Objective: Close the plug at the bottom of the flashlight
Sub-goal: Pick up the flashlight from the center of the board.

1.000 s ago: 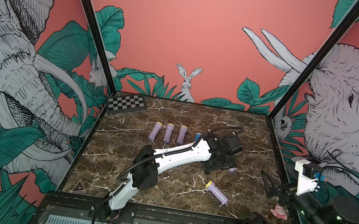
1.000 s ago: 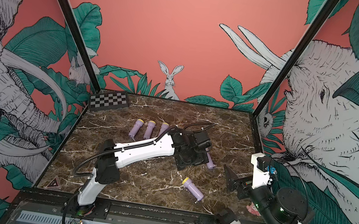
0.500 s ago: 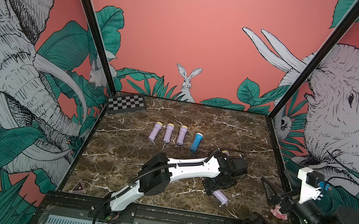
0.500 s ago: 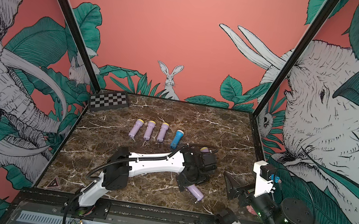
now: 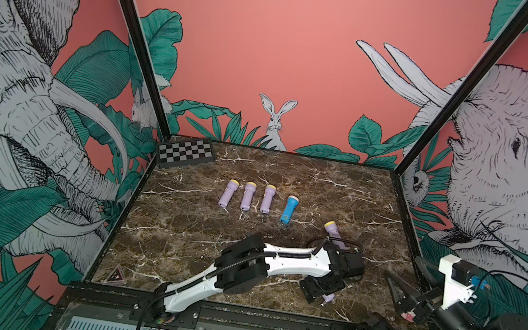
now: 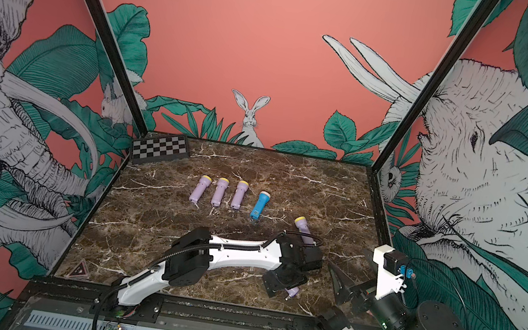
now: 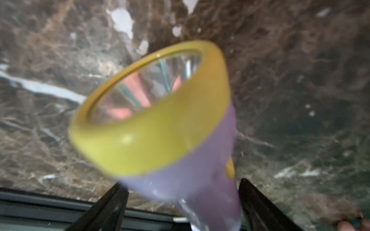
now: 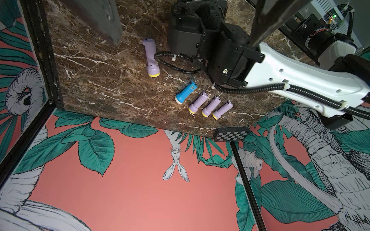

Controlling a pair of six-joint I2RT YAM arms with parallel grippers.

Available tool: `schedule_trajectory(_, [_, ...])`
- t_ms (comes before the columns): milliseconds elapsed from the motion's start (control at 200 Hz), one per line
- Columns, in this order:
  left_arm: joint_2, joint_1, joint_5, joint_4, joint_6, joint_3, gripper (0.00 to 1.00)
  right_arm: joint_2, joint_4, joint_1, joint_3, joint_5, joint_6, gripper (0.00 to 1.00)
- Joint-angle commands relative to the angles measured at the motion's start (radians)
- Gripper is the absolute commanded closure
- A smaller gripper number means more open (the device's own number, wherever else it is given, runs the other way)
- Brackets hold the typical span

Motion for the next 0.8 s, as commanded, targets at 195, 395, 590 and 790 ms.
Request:
schedule_trajectory(195, [-0.031, 0.054, -0.092, -0.049, 0.08, -0.021, 0.15, -0.003, 0.01, -0.006, -0.018, -0.006, 0.014, 0.01])
schedule_trajectory(395, [-0.036, 0.076, -0.066, -0.02, 0.139, -0.077, 0.22, 0.014, 0.028, -0.007, -0.043, -0.004, 0.026, 0.01])
schedule_trajectory(590, [-0.008, 0.086, -0.032, -0.014, 0.196, -0.044, 0.3, 0.044, 0.056, -0.006, -0.044, -0.01, 0.04, 0.01])
schedule_trajectory(790, [0.046, 0.077, 0.008, -0.042, 0.24, 0.07, 0.32, 0.062, 0.074, -0.006, -0.057, -0.018, 0.057, 0.01])
